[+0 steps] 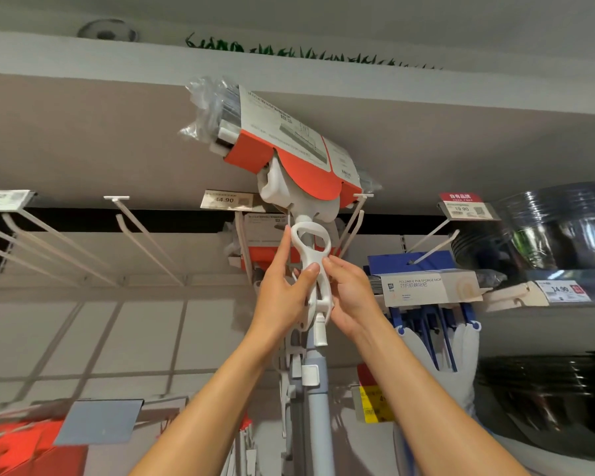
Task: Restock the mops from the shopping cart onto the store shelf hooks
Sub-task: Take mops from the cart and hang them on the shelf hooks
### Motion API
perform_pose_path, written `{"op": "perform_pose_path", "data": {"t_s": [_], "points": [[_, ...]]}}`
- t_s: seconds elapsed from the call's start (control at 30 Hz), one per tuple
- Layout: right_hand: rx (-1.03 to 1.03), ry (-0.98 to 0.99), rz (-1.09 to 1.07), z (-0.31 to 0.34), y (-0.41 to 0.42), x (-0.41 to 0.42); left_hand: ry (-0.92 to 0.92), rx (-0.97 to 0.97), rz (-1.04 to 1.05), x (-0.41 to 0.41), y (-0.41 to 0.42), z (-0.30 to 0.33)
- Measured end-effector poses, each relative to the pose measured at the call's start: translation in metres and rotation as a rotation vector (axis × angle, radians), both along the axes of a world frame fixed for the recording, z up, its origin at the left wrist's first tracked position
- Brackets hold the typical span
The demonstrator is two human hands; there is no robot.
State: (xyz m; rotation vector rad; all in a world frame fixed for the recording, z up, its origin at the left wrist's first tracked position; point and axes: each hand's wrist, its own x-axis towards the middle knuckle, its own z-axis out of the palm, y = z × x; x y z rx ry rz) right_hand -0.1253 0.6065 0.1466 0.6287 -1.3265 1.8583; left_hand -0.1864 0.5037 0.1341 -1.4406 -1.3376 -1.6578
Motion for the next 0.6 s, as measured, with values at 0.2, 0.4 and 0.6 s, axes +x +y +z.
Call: {"op": "perform_pose_path", "data": {"t_s": [0.2,0.4,0.6], "points": [[-0.045,-0.045,0.032,-0.001,0.006,-0.006,0.006,-0.007,0.024,-0.006,0.009,-0.001],[-0.046,-0.067,0.099,-0.003,0.007,-0.008,0.019,-0.028,0.043,-0.009,0.009,-0.001],[-0.045,-0.077,0.104,-0.008,0.011,-0.008,0.028,-0.056,0.036,-0.014,0.012,-0.001]]}}
